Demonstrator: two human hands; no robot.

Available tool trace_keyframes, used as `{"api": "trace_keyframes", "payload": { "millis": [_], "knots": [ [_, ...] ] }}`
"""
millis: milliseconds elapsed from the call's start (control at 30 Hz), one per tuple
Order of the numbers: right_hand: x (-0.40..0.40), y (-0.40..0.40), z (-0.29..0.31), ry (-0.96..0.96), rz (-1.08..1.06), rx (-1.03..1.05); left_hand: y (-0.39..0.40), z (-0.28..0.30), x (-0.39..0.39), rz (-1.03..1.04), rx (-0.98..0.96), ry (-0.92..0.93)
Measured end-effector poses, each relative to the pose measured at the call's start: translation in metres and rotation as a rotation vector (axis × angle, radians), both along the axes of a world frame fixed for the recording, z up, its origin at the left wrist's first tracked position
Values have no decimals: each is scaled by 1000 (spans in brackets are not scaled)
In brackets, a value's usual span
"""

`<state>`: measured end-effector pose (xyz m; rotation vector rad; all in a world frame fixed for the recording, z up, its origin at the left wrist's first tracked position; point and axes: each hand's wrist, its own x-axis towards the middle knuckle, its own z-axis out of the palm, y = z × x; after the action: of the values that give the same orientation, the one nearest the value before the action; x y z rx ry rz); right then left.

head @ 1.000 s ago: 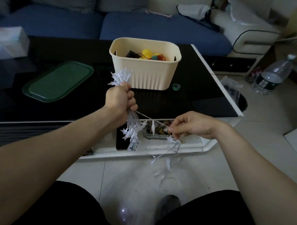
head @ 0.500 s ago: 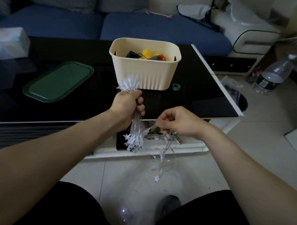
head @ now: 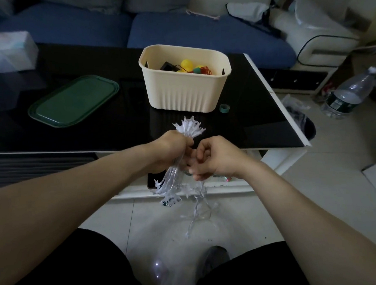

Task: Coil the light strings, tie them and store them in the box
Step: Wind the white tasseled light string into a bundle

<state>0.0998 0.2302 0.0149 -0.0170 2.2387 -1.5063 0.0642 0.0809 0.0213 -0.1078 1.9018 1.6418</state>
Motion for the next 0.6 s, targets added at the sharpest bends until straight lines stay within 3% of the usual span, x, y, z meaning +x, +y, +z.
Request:
{"api": "trace_keyframes", "payload": {
  "millis": [300, 467, 600],
  "knots": [
    [-4, -17, -10, 135, -28, 52, -8, 1, 6, -306, -246, 118],
    [-8, -14, -10, 259, -187, 71, -13, -3, -5, -91, -221, 127],
    [-8, -7, -7, 118, -129, 144, -16, 0, -12, 92, -97, 120]
  ]
}}
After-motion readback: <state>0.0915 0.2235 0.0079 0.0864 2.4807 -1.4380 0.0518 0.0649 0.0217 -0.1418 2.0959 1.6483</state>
